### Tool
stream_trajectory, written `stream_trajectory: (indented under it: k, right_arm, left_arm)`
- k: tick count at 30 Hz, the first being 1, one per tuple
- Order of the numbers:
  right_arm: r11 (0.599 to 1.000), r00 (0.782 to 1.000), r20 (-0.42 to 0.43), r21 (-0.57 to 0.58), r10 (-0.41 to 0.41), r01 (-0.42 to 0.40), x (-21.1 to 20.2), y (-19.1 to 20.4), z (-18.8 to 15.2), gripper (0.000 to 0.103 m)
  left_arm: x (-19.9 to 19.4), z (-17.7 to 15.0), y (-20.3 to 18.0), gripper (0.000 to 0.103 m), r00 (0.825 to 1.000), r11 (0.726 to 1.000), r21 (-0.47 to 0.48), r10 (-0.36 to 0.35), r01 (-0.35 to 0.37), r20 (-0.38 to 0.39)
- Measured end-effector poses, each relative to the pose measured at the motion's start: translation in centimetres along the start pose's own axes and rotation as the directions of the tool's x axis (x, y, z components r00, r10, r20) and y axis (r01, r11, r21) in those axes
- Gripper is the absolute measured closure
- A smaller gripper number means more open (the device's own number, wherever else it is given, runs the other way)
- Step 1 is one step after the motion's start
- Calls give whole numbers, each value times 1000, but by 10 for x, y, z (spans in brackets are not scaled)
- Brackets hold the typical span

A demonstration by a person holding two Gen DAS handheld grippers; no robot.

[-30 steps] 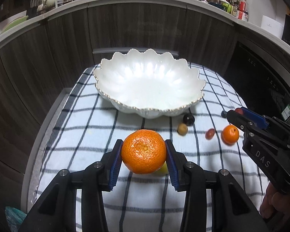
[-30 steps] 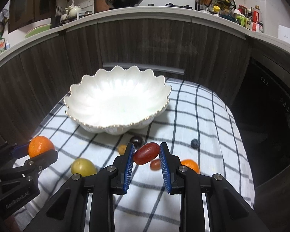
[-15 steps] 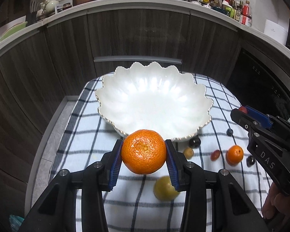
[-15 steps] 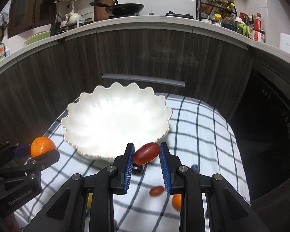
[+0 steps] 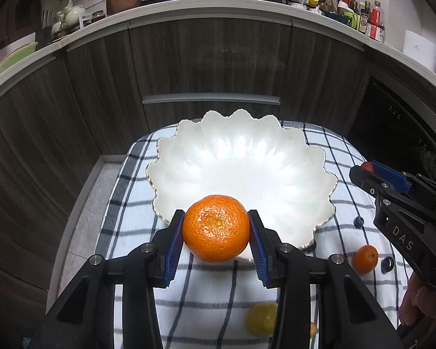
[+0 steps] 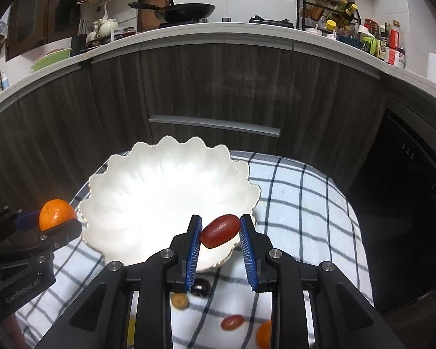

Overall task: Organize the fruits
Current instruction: 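Carry the mandarin with the left tool while the right tool carries the grape to the bowl, then open both tools to drop the mandarin and grape into the bowl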

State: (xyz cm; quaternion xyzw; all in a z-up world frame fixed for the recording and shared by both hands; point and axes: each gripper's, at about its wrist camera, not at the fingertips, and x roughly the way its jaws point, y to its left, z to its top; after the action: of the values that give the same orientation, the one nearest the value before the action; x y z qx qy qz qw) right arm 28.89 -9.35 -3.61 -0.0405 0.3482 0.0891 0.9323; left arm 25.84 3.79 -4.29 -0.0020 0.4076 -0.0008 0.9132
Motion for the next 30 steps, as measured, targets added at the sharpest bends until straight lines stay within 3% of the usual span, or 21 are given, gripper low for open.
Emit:
stream_trajectory:
  k: [12, 30]
  right_arm:
    - [1000, 1000, -21, -8, -12, 12, 24, -2, 19, 75]
    - [999, 990, -138, 34, 16, -11, 70, 3, 17, 75]
  left_arm:
    - [32, 17, 9, 61, 999, 1000, 7, -6, 6, -44]
    - [69, 19, 20, 60, 989, 998, -52, -35, 27, -145]
